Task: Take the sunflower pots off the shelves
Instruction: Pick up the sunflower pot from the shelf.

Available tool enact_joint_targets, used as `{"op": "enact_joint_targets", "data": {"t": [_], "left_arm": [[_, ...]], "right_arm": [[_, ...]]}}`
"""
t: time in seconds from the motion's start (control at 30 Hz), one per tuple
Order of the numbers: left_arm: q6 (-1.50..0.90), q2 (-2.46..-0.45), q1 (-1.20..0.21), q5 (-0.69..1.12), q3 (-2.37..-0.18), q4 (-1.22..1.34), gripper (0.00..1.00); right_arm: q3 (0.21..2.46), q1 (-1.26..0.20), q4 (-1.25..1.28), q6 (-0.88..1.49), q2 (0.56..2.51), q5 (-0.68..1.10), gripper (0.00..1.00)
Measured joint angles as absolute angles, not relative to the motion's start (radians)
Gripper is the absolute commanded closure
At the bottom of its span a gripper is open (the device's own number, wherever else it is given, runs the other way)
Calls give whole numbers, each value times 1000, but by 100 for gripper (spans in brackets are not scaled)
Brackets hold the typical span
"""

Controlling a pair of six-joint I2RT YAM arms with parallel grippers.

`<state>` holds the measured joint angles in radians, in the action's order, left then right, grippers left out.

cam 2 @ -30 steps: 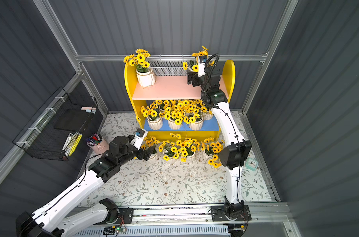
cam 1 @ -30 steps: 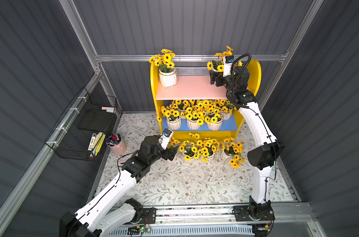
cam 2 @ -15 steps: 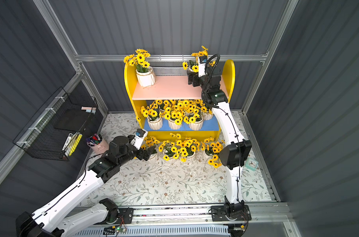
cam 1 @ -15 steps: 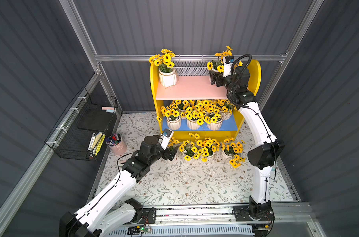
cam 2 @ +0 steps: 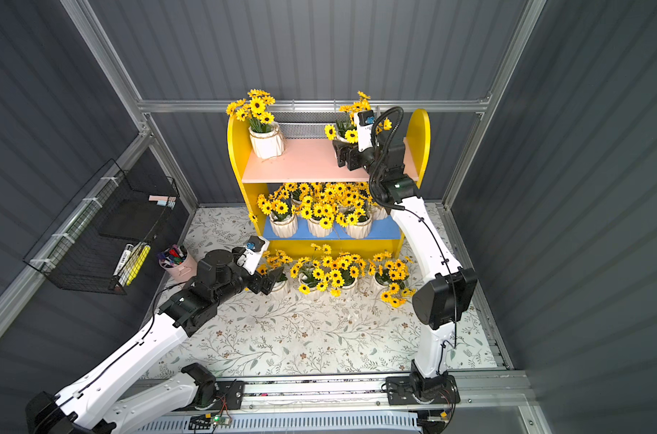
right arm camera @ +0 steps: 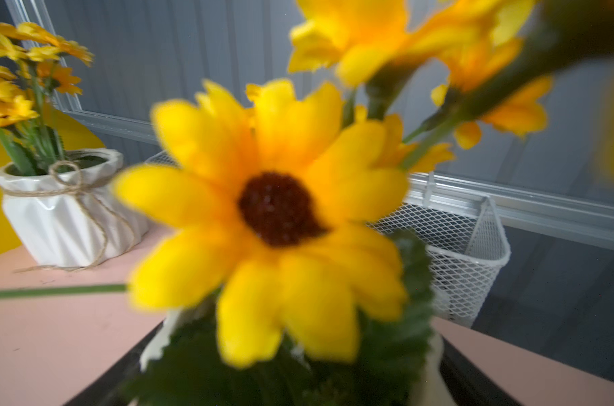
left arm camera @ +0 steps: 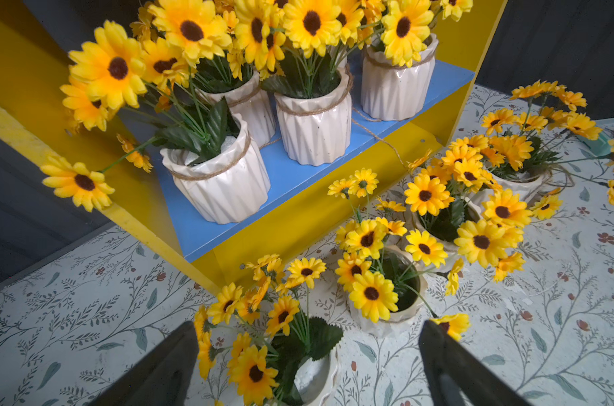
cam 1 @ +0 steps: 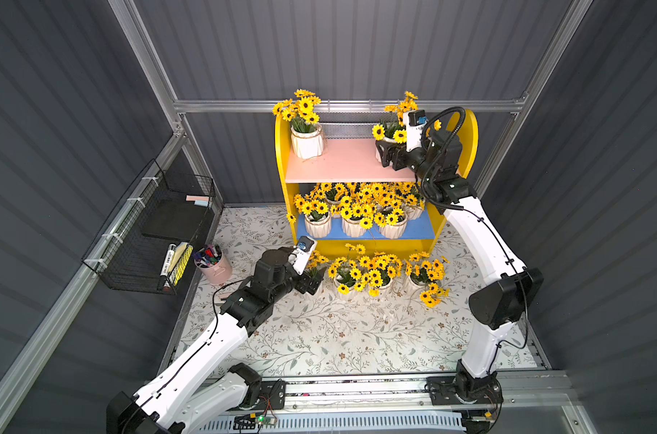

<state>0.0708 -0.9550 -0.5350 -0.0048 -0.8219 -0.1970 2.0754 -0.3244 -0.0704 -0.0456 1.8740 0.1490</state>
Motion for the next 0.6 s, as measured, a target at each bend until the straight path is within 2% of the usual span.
{"op": "enact_joint_targets", "data": {"t": [0.23,0.6], "left_arm": [[78,-945,-535,-13,-822,-203,0],[147,-911,-483,-125,-831,-185,1]], "right_arm": [[2018,-332,-15,-46,1814,150,100],[1882,-395,15,-85,1687,154,100]]}}
